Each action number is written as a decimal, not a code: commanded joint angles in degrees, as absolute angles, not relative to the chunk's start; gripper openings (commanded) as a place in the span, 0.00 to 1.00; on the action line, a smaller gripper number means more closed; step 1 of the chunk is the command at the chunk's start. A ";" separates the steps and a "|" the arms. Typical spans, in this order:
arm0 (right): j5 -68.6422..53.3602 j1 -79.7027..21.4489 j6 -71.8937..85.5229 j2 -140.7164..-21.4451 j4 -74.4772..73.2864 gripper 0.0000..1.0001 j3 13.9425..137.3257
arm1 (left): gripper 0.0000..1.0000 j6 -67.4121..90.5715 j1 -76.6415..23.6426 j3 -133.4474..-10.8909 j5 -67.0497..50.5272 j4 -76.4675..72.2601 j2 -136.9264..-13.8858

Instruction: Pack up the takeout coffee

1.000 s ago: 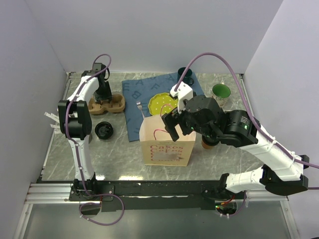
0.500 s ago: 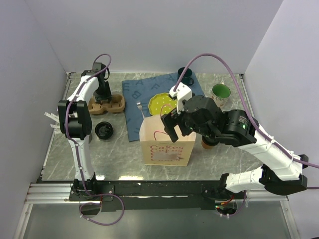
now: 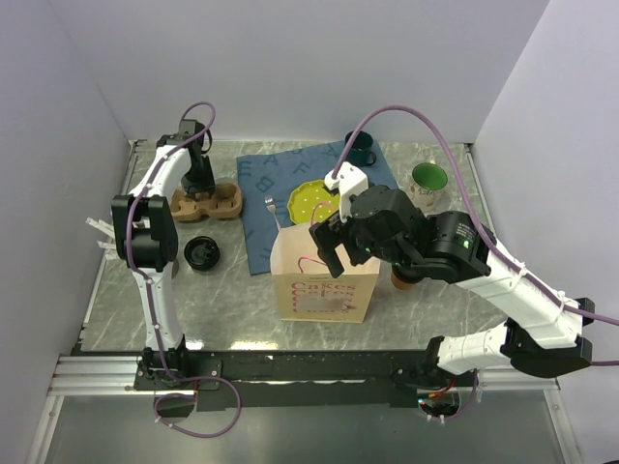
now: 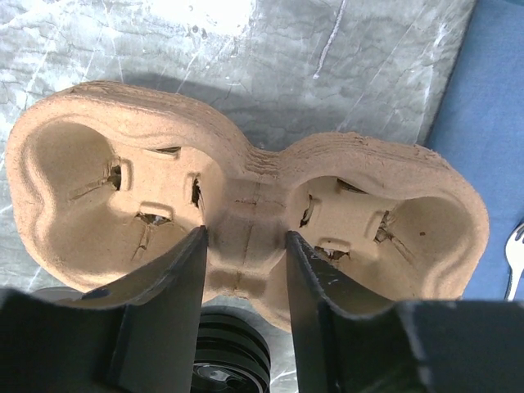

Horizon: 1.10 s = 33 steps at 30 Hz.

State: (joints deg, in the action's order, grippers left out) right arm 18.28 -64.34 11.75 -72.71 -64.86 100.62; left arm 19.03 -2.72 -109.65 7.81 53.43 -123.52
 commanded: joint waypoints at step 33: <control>19.51 -62.49 13.01 -72.77 -67.15 1.00 108.63 | 0.41 24.60 -7.91 -117.06 7.83 56.95 -111.54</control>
